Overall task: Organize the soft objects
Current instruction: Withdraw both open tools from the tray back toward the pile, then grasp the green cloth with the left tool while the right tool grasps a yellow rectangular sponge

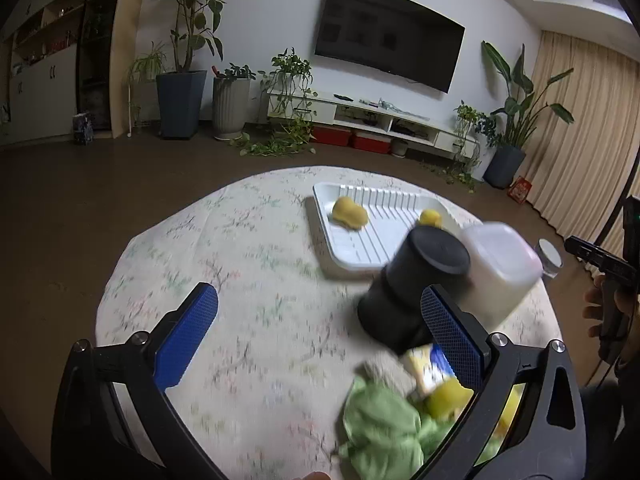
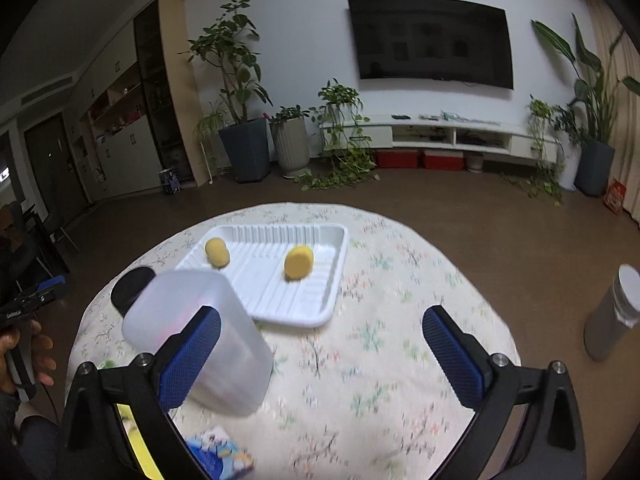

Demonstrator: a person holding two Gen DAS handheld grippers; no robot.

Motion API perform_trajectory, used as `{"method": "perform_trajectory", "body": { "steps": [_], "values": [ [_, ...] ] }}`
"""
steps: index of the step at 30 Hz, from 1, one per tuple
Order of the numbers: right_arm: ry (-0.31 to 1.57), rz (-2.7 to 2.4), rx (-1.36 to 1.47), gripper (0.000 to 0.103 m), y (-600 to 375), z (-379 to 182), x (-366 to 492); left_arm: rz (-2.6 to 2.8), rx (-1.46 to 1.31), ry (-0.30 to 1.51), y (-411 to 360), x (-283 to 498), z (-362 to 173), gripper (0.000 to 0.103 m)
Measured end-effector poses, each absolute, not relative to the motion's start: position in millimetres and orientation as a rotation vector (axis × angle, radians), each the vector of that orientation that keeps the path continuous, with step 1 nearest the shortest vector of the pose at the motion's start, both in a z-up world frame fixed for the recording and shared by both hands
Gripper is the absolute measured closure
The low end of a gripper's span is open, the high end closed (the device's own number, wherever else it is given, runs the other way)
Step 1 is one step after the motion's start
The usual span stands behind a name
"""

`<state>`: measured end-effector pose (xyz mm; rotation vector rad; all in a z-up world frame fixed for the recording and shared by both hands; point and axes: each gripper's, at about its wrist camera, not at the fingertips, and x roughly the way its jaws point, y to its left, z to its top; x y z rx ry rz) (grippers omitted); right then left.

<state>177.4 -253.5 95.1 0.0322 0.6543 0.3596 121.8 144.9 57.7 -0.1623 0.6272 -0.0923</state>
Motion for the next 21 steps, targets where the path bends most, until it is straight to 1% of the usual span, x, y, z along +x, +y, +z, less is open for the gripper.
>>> {"method": "perform_trajectory", "body": {
  "steps": [6,10,21],
  "values": [
    [0.683,0.350,0.027,0.000,-249.4,80.3,142.2,-0.112,-0.142,0.636,125.6,80.0,44.5,0.000],
    [0.706,0.371,0.020,0.000,-237.6,73.3,115.2,-0.129,-0.179,0.665,112.7,53.0,28.9,0.000],
    [0.807,0.418,0.027,0.000,-191.2,34.7,47.9,-0.161,-0.135,0.724,66.4,13.2,7.4,0.000]
  ]
}}
